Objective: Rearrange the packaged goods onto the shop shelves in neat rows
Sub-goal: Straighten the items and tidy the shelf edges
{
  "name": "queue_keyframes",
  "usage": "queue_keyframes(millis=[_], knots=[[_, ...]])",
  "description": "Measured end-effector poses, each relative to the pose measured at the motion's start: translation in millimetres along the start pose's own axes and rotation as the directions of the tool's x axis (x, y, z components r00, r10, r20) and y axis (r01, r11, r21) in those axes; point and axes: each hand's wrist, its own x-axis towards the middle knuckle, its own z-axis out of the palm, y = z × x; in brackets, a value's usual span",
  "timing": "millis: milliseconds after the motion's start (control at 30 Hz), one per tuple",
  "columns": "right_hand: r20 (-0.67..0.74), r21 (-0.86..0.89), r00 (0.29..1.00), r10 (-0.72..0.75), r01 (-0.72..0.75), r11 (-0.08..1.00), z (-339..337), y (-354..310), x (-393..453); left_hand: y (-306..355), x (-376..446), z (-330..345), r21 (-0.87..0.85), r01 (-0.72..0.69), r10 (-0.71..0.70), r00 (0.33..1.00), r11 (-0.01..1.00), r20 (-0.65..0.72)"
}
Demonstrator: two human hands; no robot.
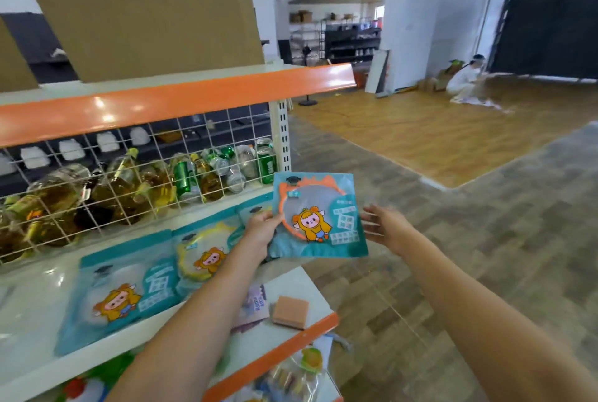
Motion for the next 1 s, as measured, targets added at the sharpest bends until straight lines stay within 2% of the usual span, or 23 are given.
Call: queue_keyframes(millis=[267,500,600,700,767,867,1000], knots=[[-0.045,-0.258,0.99,-0.132,0.116,0.959,49.1,-0.2,52.0,-4.0,45.8,-35.1,-0.058,0.09,-0.099,0.979,0.994,-0.176],[-0.058,-0.368,0.983,-0.175,0.142,0.919,70.1,5.4,79.1,-18.3,62.8,-43.7,-0.006,0.156,-0.15,0.94,0.988,-0.308],[-0.046,-0.419,0.979,-0.197,0.16,0.894,76.3,7.6,90.0,-21.1,63.0,-39.6,0.059,0.17,-0.141,0.93,0.984,-0.34],[-0.024,-0.469,0.98,-0.197,0.163,0.868,80.7,11.0,96.5,-22.2,60.7,-37.9,0.202,0.18,-0.096,0.925,0.963,-0.367],[0.004,-0.516,0.981,-0.192,0.167,0.84,82.5,12.7,99.8,-21.7,59.0,-38.7,0.369,0.166,-0.024,0.932,0.914,-0.361],[0.042,-0.544,0.985,-0.166,0.162,0.824,86.1,14.2,101.3,-21.1,54.7,-40.5,0.641,0.151,0.082,0.944,0.753,-0.319],[0.074,-0.604,0.983,-0.168,0.178,0.777,92.7,17.1,102.2,-24.7,54.2,-41.9,0.789,0.146,0.146,0.947,0.597,-0.285]])
